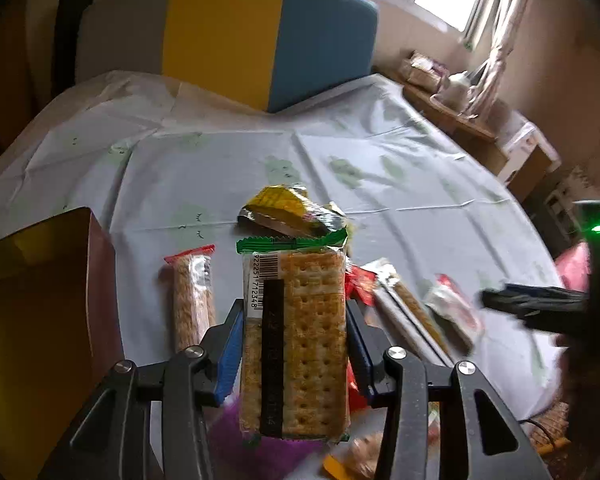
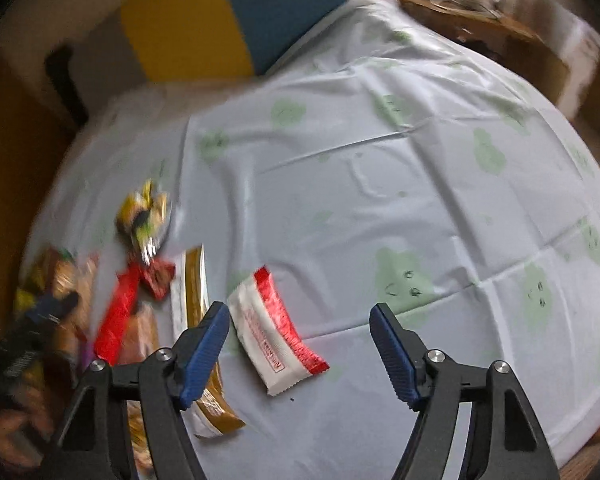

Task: Organize snacks
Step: 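Drop the cracker pack into the tray with left gripper while right grasps the wafer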

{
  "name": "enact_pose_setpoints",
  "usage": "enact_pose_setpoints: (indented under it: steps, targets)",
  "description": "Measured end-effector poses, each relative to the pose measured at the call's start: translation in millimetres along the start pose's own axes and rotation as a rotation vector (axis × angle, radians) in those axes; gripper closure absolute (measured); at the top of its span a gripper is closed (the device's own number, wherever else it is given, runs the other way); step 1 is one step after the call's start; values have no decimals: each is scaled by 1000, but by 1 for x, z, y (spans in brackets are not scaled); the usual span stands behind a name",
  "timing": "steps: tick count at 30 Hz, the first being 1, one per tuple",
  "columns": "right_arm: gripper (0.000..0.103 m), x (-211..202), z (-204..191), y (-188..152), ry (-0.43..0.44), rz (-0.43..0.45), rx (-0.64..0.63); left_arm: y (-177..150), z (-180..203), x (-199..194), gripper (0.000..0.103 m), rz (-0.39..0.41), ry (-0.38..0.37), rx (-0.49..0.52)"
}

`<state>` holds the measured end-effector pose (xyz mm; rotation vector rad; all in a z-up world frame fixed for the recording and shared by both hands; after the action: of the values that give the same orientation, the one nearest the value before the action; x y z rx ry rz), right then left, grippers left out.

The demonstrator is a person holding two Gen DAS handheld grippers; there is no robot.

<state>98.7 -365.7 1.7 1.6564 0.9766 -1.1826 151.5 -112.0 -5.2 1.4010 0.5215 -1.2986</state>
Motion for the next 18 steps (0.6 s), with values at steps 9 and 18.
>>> enact_pose_setpoints:
  steps: [9, 18]
  targets:
    - [42, 59, -30, -7, -206, -170, -204, -33, -53, -65, 56, 88, -37, -82]
    - [44, 64, -33, -13, -207, -165, -228, -47, -156, -80, 56, 78, 54, -349]
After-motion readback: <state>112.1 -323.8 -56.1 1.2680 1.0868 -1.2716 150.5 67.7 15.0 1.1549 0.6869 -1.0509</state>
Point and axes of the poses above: each gripper's, at about its wrist camera, not at the fingertips, and x roughly the way its jaws point, z to its right, y to its top, the point moved 1 cm from there along x, roughly the way its jaws point, and after that the axes turned 12 degrees about -z, right-handed, at the moved point
